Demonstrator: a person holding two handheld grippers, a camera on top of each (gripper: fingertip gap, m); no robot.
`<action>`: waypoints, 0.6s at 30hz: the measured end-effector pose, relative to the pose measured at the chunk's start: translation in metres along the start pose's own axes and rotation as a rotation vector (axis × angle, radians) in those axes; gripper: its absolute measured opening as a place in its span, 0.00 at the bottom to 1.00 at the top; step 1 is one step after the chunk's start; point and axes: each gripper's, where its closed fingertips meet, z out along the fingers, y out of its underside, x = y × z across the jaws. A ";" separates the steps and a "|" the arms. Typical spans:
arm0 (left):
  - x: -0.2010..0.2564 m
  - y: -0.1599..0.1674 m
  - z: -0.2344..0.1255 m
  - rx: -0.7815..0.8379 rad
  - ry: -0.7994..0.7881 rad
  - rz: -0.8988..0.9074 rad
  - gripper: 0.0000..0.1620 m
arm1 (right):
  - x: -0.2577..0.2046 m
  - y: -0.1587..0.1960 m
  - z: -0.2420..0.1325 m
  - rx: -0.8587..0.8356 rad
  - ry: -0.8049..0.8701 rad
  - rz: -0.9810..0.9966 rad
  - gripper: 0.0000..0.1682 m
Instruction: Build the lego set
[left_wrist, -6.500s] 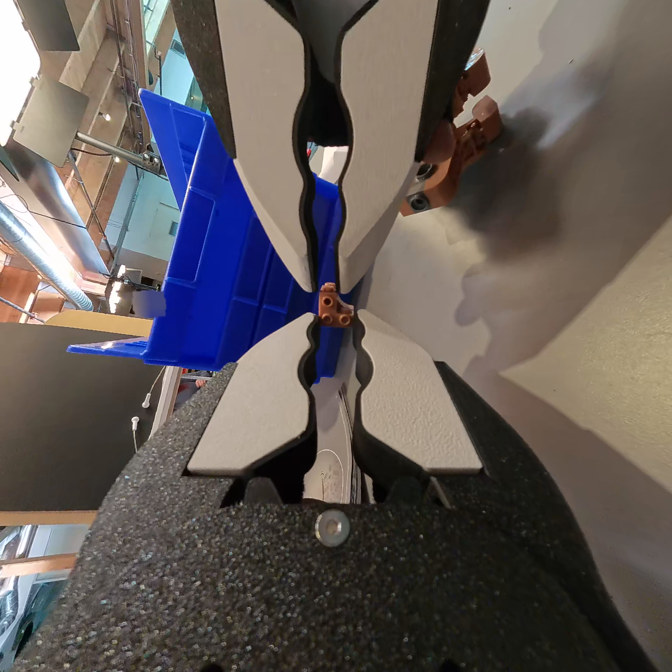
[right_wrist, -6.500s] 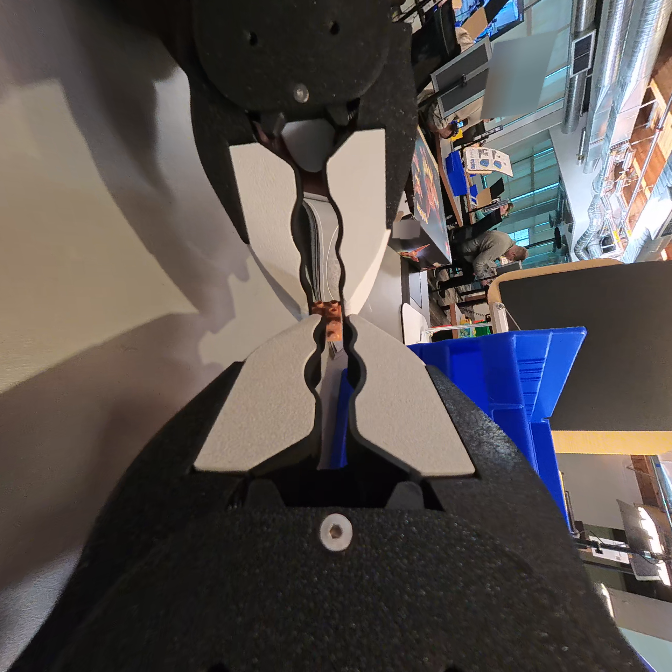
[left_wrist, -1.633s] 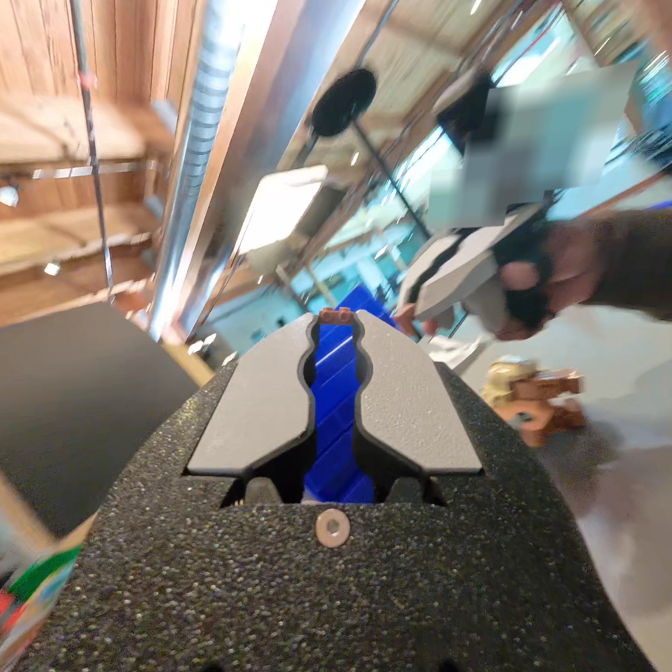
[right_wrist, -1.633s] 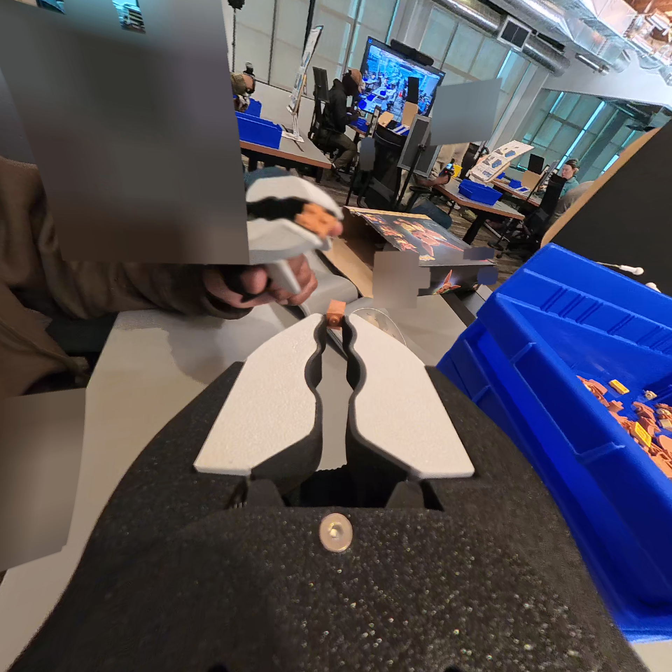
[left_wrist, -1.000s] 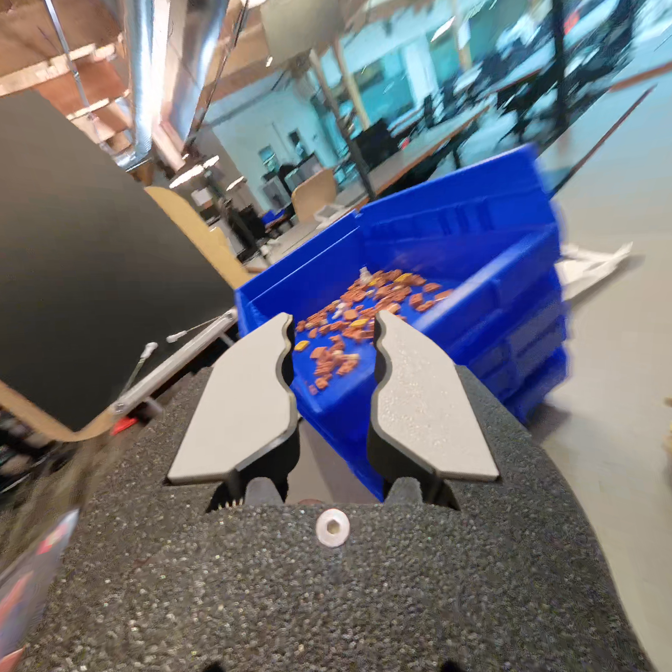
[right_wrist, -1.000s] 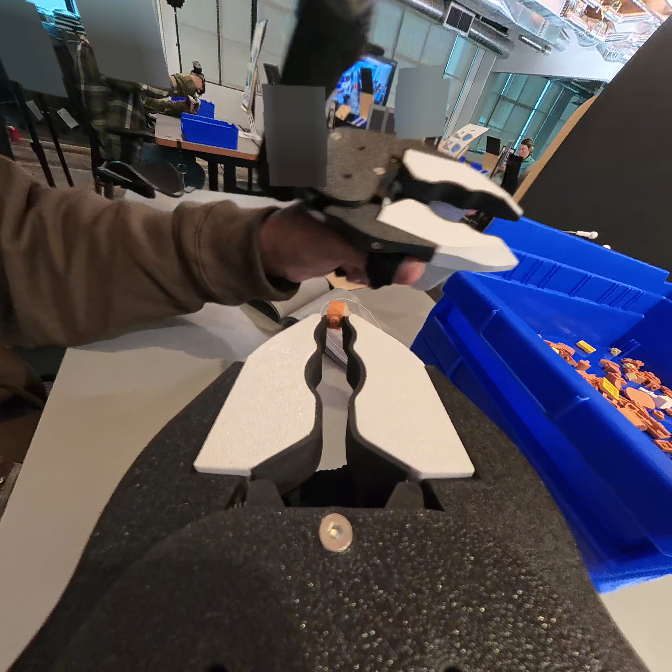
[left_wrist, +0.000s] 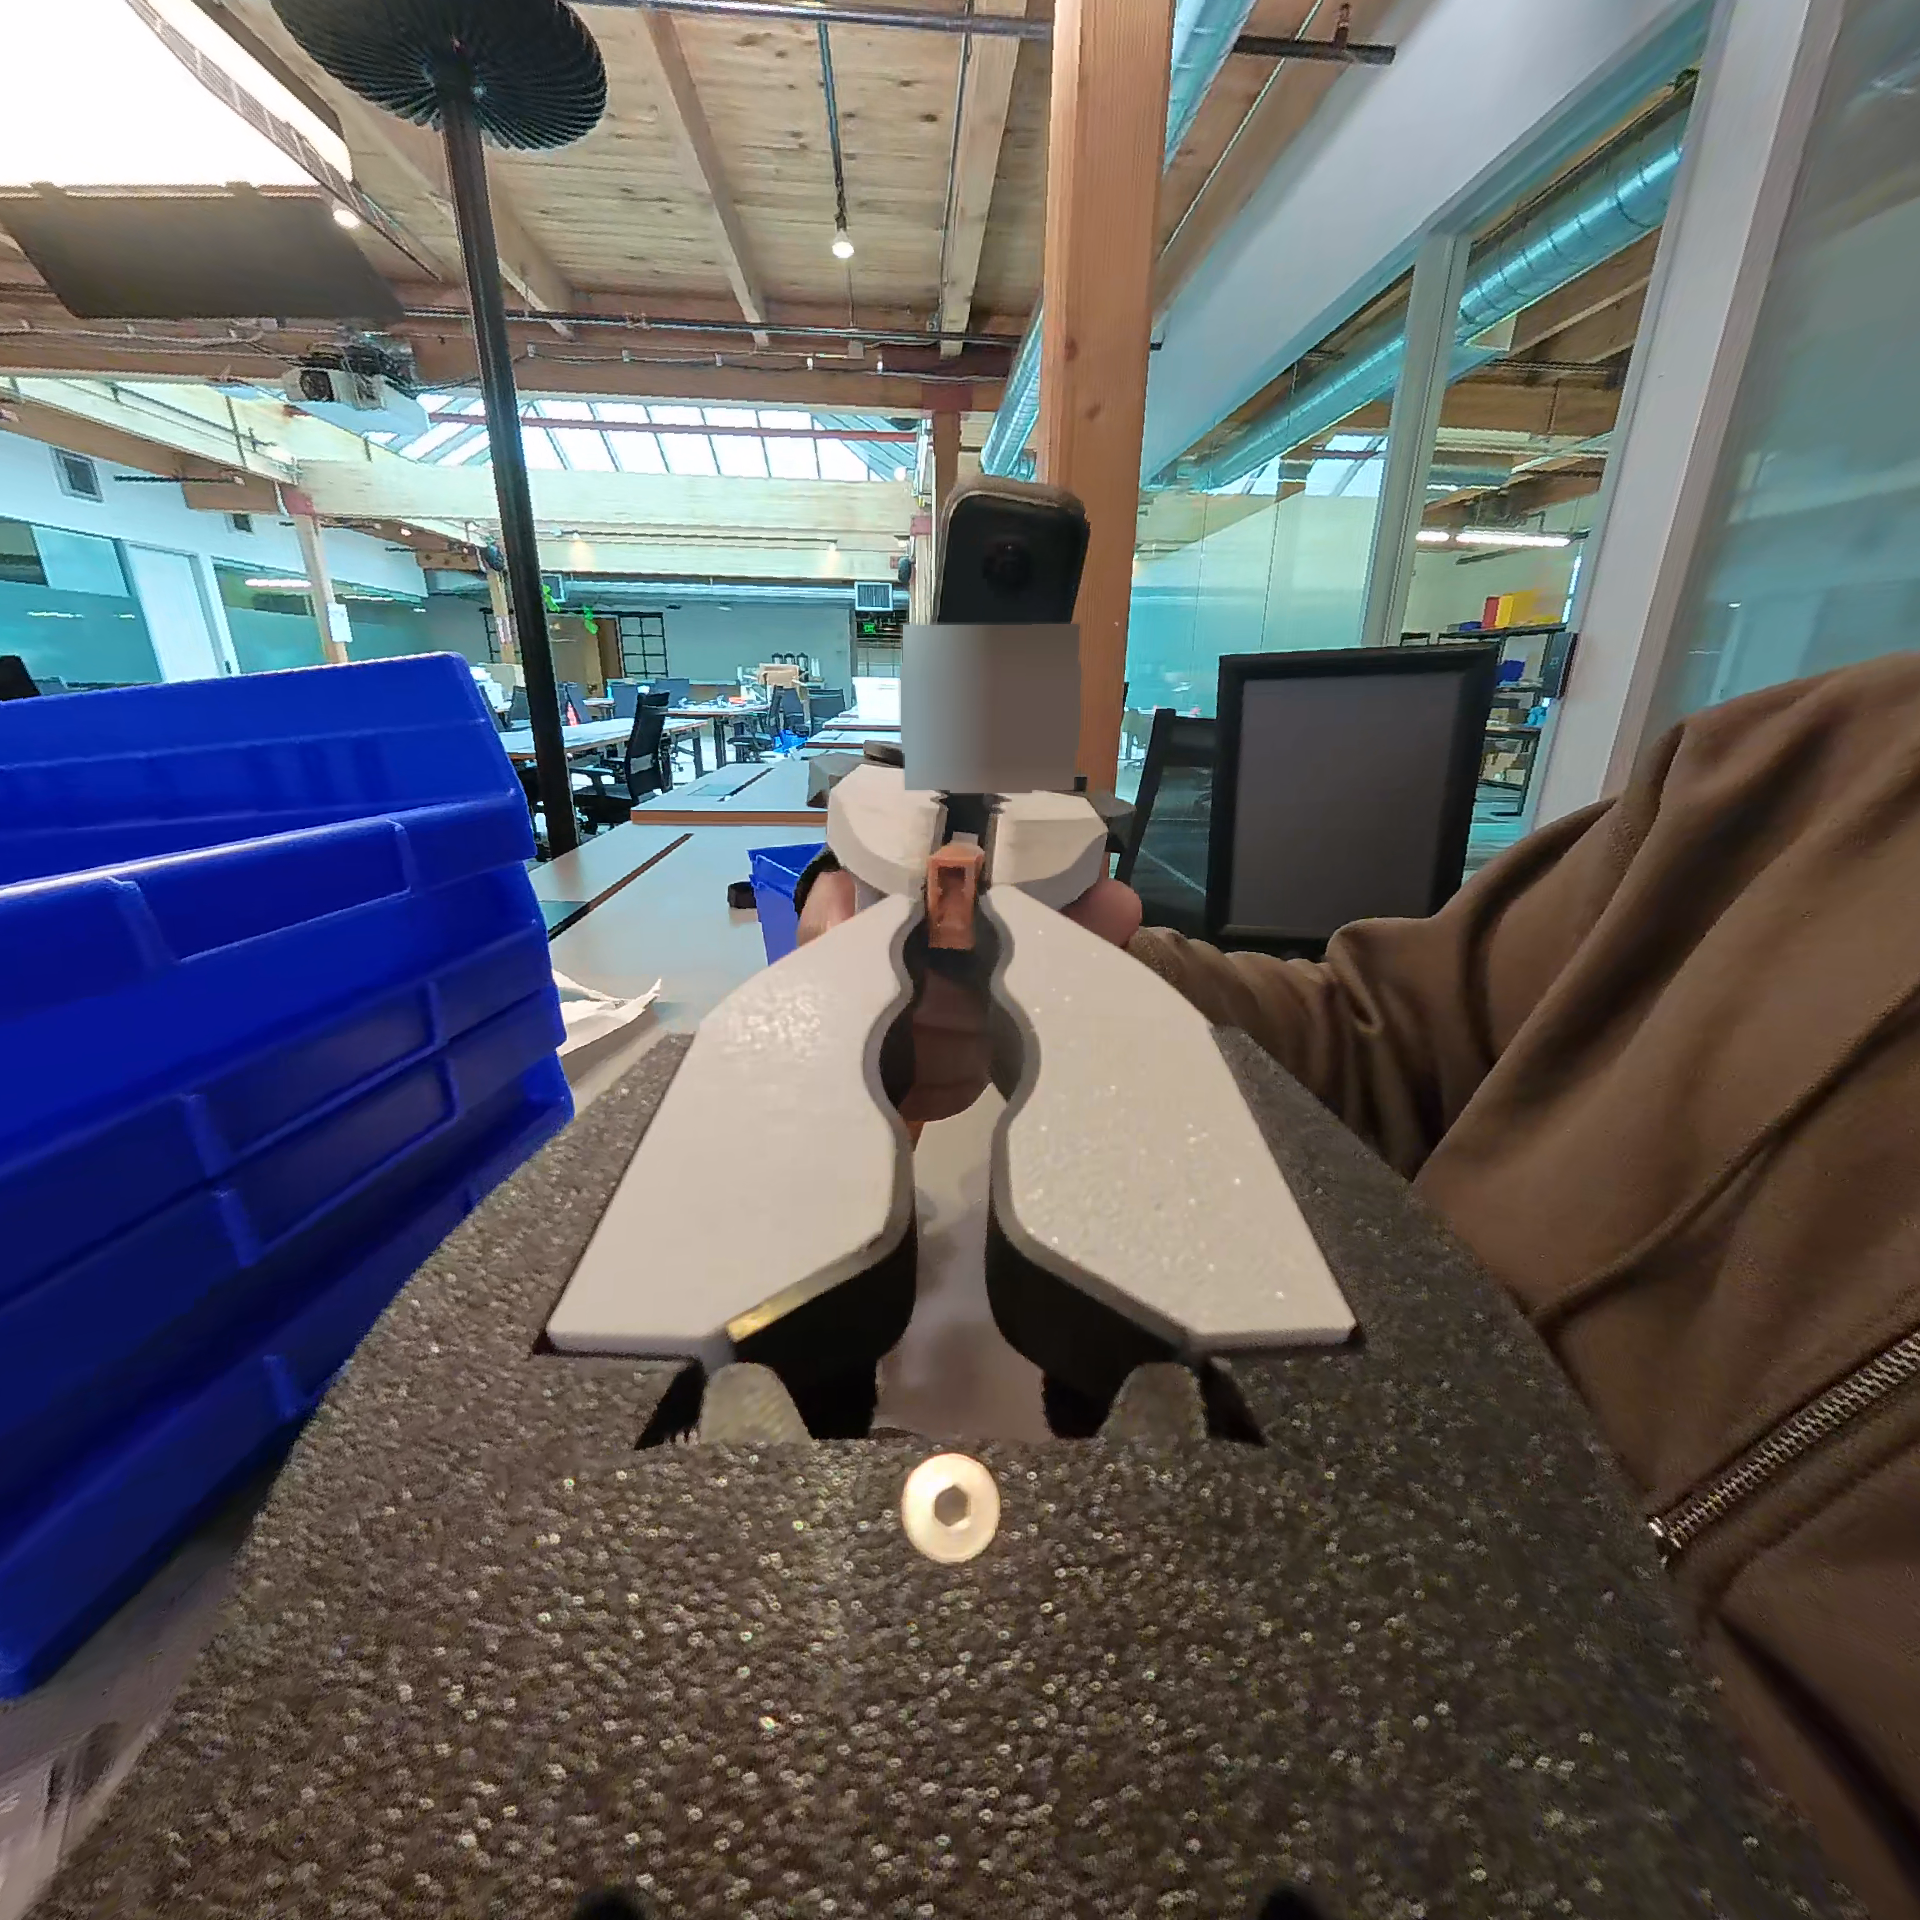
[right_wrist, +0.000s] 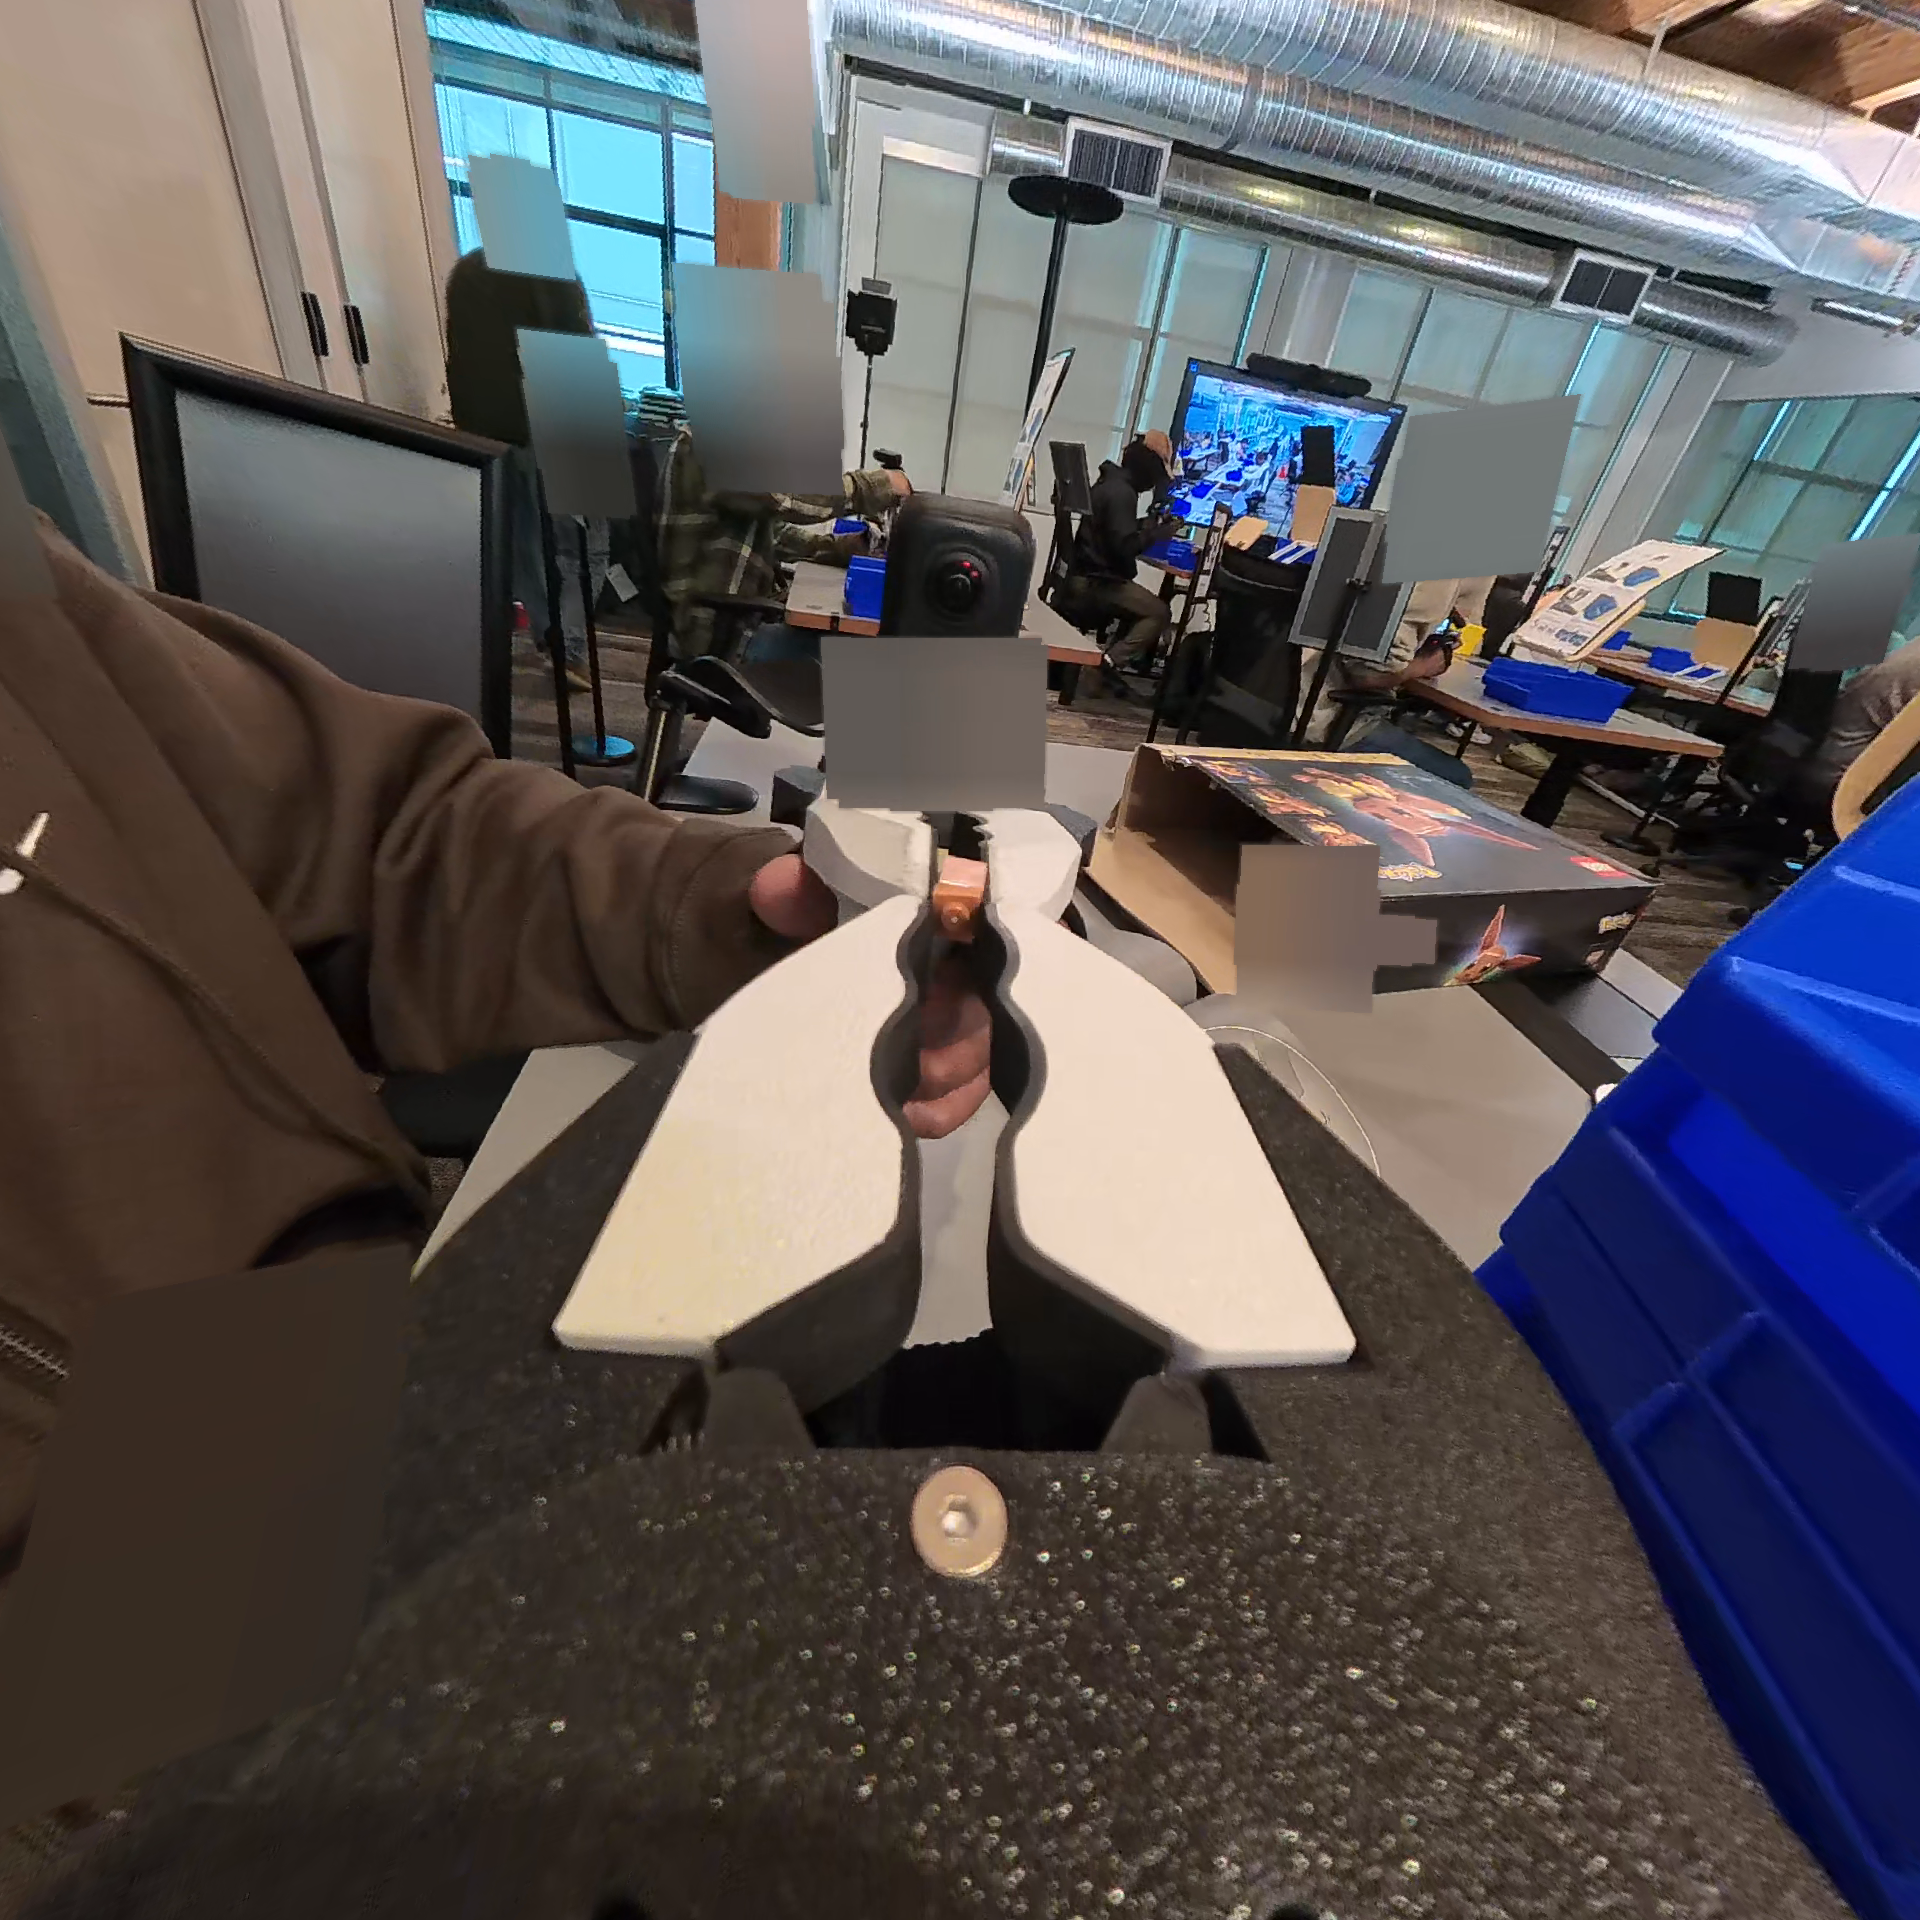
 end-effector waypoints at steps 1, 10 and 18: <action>0.000 0.000 0.000 -0.004 -0.002 0.002 0.05 | 0.000 0.001 0.000 -0.004 0.004 -0.007 0.04; -0.015 0.011 -0.002 -0.124 -0.130 0.117 0.05 | 0.012 0.014 -0.002 -0.121 0.104 -0.129 0.05; -0.008 0.021 -0.001 -0.192 -0.042 -0.005 0.05 | 0.004 0.021 -0.007 -0.210 0.070 -0.275 0.05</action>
